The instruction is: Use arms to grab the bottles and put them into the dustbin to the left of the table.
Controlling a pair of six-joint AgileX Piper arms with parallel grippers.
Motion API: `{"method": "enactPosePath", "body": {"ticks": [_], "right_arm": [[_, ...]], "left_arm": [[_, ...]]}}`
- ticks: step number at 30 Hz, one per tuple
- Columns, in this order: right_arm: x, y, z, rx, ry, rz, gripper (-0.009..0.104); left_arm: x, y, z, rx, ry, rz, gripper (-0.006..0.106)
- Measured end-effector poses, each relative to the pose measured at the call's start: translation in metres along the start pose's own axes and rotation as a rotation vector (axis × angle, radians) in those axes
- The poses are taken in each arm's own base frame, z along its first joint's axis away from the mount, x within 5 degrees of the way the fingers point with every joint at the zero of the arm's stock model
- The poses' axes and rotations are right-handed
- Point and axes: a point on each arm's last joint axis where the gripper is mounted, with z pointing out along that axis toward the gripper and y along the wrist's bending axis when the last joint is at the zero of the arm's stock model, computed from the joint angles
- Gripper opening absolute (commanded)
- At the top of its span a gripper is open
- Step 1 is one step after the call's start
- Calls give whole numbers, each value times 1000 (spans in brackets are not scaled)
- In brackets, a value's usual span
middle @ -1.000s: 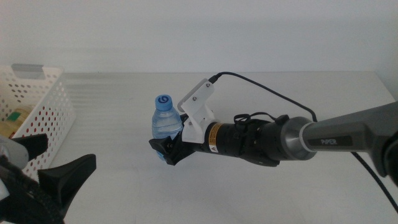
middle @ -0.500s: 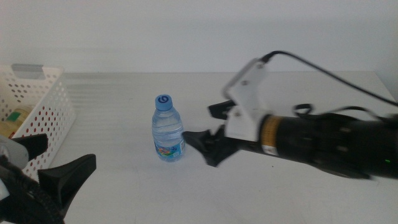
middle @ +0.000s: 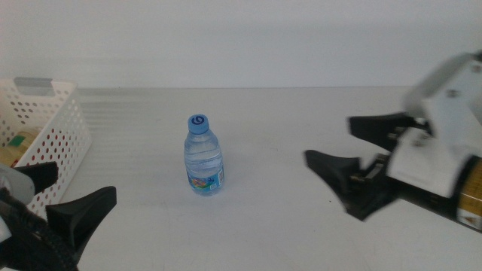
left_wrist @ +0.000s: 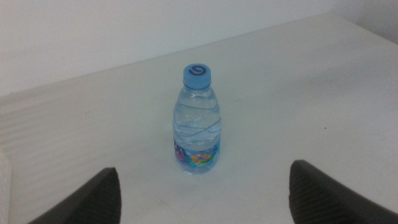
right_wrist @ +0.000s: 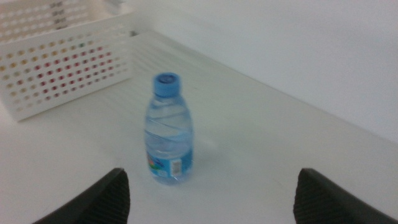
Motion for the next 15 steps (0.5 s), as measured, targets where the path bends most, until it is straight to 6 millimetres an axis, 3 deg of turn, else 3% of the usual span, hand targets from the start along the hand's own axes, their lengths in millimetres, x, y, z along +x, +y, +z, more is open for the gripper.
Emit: {"method": "enactPosePath", "body": {"ticks": [8, 15], "right_arm": [[10, -4, -54, 105, -13, 17, 70], [14, 1, -88, 98, -29, -7, 70]], "left_arm": [[0, 0, 0, 0, 0, 0, 86], [0, 0, 0, 0, 0, 0, 86]]}}
